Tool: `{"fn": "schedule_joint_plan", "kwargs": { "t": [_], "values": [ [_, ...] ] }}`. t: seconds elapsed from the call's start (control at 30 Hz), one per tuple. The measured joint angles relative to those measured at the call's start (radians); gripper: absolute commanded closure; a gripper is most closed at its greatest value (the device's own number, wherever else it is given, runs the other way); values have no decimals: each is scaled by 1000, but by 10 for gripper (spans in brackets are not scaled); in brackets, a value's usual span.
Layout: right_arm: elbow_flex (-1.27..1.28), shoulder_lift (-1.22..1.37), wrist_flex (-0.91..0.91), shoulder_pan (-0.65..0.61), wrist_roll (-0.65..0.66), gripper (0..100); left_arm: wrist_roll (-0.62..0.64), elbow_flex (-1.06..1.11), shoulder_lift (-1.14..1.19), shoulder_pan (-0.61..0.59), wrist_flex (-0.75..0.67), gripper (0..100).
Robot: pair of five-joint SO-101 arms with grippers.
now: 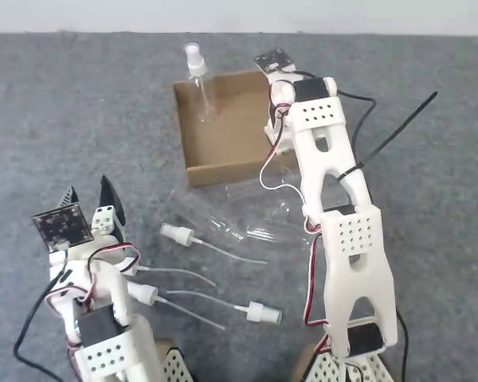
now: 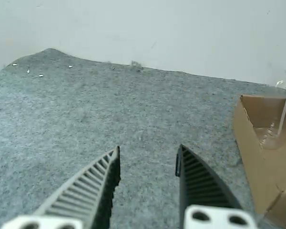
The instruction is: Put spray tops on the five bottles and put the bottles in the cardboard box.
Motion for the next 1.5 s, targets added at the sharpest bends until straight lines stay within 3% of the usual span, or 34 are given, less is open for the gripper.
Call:
{"fn": "schedule_joint_plan", "kwargs": {
  "t": [0.6, 0.87, 1.23, 1.5],
  "values": [
    [0, 0, 138, 6, 0, 981, 0, 0, 0, 0, 0, 818],
    [0, -2, 143, 6, 0, 747, 0, 0, 0, 0, 0, 818],
    [9, -184, 144, 6, 2, 743, 0, 0, 0, 0, 0, 818],
    [250, -400, 147, 8, 60, 745, 0, 0, 0, 0, 0, 818]
  ]
}}
